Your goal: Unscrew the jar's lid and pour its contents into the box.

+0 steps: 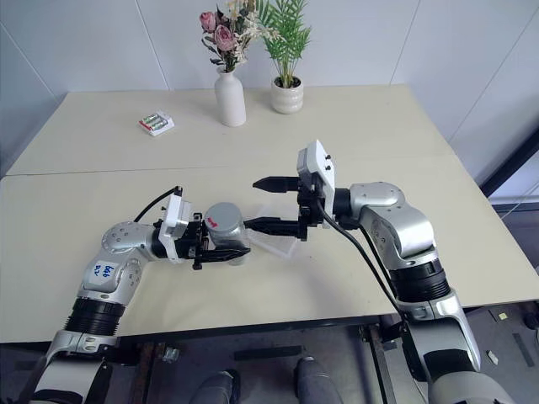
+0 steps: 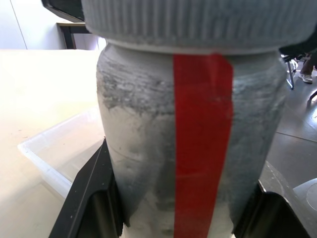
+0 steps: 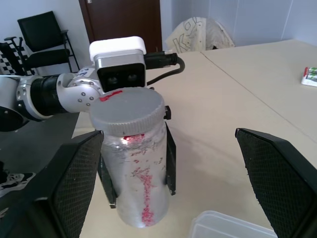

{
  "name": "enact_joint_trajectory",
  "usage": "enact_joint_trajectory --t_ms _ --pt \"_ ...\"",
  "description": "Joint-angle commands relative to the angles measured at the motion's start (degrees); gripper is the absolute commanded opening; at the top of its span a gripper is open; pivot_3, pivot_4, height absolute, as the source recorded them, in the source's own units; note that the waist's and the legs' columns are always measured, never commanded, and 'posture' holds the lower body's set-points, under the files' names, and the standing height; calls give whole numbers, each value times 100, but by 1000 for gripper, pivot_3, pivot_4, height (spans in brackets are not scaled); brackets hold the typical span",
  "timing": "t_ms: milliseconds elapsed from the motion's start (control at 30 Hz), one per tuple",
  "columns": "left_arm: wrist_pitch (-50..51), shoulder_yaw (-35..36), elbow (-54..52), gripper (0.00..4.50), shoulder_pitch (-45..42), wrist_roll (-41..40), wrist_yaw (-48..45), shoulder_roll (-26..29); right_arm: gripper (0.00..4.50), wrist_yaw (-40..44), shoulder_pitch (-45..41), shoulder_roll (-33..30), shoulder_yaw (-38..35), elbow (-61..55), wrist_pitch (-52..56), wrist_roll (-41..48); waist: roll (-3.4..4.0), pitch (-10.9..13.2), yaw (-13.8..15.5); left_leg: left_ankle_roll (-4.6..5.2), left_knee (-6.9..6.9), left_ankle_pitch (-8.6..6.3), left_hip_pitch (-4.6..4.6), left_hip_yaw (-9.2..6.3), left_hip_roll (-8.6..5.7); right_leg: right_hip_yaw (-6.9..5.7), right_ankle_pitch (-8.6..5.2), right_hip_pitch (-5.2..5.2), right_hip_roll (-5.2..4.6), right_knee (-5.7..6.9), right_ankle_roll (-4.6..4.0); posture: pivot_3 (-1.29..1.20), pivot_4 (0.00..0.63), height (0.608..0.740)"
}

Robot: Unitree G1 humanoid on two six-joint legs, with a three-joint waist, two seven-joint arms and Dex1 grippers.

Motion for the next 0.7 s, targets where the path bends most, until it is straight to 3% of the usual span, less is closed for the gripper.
enact_joint_trajectory --t_ms 33,700 --pt "-28 20 -183 2132 -24 -51 -21 26 4482 54 -40 -24 -146 -295 97 230 0 0 0 0 0 0 0 0 0 0 0 0 0 0 0 0 150 740" --pt "1 13 -259 2132 7 -60 14 2 4482 -202 -261 561 452 -298 129 -81 0 0 -1 0 0 0 -1 -2 0 -2 0 0 0 1 0 0 150 740"
